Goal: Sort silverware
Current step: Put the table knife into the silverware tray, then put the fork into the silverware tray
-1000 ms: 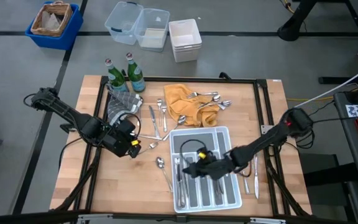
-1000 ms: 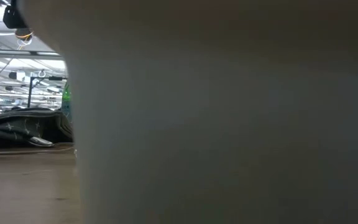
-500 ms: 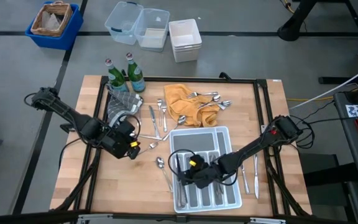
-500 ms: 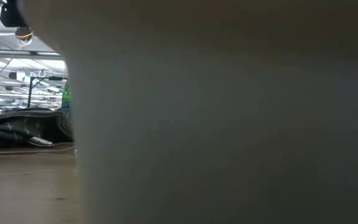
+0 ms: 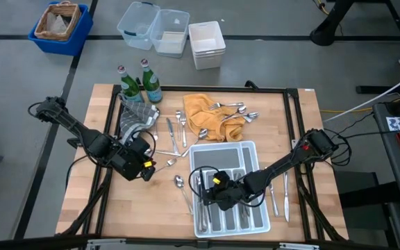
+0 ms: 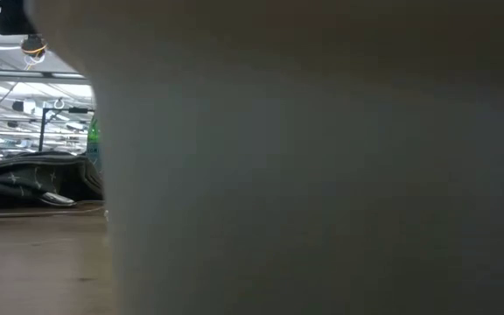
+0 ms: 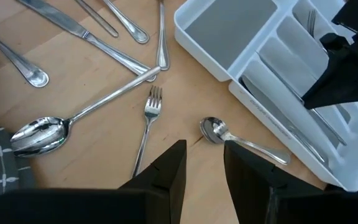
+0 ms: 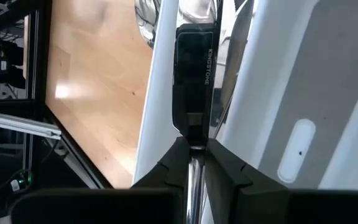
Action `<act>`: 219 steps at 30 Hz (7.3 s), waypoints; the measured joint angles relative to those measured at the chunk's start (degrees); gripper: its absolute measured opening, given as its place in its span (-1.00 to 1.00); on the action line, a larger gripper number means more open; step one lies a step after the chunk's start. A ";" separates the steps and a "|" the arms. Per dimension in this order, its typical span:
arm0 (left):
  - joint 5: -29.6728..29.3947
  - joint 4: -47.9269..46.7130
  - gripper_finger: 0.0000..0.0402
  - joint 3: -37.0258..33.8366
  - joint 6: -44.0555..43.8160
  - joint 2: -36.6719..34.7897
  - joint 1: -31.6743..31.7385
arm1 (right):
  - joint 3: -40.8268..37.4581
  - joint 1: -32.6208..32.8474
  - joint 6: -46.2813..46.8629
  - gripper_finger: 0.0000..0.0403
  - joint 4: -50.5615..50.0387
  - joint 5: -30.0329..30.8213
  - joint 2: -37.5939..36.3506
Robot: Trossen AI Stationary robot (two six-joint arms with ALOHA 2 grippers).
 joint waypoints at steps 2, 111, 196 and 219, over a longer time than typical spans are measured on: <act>0.00 0.00 -0.51 0.00 0.09 0.00 0.00 | 0.00 0.00 0.00 -0.81 -0.01 0.09 0.00; 8.42 23.50 -0.98 -12.10 10.09 31.82 14.88 | -0.02 -8.28 -34.67 -0.39 -34.98 -2.49 -35.45; -4.13 73.13 -0.92 32.17 -34.32 68.96 9.11 | -0.04 -15.82 -45.33 -0.39 -65.59 4.83 -40.33; 2.73 70.40 -0.54 32.17 -34.37 68.89 11.84 | -0.04 -15.76 -45.35 -0.39 -63.77 4.85 -40.33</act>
